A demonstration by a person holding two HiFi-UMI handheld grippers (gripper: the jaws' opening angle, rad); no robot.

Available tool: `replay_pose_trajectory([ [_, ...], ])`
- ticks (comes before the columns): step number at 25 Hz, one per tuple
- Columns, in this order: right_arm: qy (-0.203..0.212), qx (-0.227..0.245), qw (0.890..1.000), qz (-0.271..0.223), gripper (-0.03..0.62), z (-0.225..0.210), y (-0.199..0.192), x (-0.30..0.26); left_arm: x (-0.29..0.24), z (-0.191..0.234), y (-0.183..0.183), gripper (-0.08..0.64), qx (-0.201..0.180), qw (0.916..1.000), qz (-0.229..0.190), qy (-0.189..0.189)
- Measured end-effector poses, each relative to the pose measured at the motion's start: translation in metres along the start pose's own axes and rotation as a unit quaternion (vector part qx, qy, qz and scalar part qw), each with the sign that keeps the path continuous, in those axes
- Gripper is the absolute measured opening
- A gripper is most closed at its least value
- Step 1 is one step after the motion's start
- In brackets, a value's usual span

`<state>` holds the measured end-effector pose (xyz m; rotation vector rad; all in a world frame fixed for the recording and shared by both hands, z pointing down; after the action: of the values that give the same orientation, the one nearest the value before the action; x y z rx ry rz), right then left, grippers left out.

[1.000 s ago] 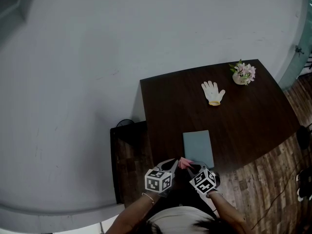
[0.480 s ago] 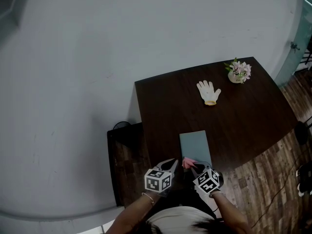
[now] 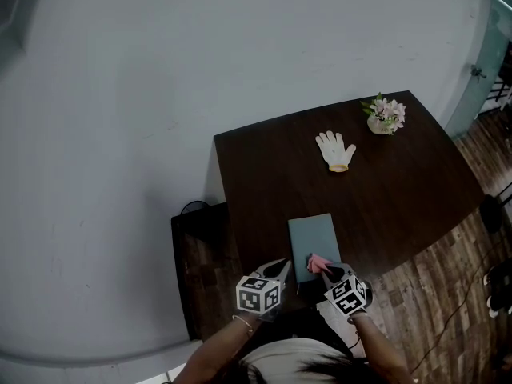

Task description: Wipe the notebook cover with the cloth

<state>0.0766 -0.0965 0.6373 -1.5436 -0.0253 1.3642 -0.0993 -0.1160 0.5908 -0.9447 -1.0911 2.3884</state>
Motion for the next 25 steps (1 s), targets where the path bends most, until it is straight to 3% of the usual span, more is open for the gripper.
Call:
replay_pose_trajectory([
  [21,-0.087,-0.069,0.993,0.030,0.037,-0.051,-0.038,0.022,-0.019,-0.010,0.013,0.018,-0.021,0.9997,0.000,-0.013],
  [25,-0.102,-0.093,0.990,0.011,0.037,-0.060,-0.032,0.031,-0.019,-0.012,0.018,0.018,-0.030,0.9995,-0.003,-0.013],
])
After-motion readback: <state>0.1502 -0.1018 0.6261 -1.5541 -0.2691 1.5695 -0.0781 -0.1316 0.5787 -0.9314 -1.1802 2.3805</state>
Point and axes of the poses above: the fingertips, and each gripper's own axes: x backward along the fingers, z to its left, y out of its top, the point moved 7 cm from there along x, backward along the fingers, and after that the axes turned 6 degrees about -y, right-handed, at the moved point
